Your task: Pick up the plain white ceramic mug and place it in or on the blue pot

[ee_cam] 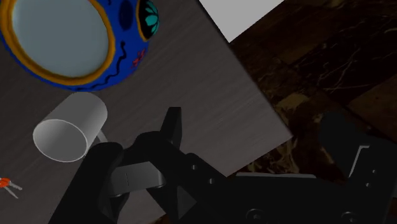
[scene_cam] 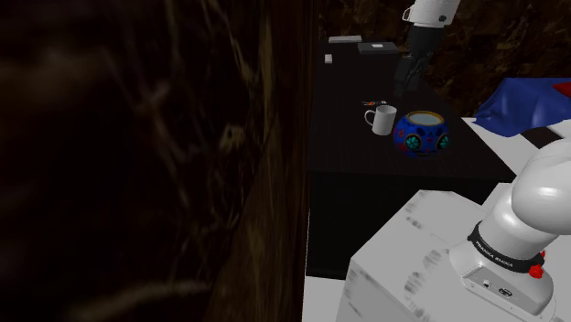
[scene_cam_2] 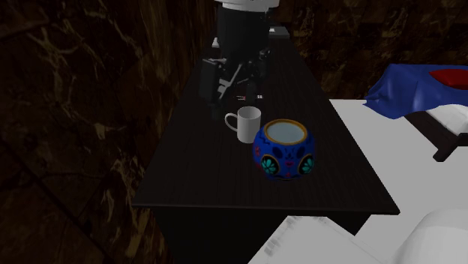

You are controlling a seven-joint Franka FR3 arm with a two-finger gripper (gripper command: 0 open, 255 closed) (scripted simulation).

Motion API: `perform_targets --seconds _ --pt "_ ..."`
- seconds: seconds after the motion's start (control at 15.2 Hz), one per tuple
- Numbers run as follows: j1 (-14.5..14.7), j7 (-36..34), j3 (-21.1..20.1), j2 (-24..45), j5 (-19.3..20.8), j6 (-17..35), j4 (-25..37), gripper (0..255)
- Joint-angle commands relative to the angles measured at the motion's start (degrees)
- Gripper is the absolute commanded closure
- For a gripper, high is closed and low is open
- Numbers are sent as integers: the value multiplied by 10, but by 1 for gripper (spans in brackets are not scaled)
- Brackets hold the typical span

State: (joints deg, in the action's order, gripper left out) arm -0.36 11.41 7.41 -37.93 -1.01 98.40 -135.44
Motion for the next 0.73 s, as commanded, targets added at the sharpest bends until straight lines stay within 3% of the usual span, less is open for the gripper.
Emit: perform_targets --seconds 0.0,0.66 --pt "-5 26 18 27 13 18 5 0" --pt "-21 149 102 203 41 111 70 0"
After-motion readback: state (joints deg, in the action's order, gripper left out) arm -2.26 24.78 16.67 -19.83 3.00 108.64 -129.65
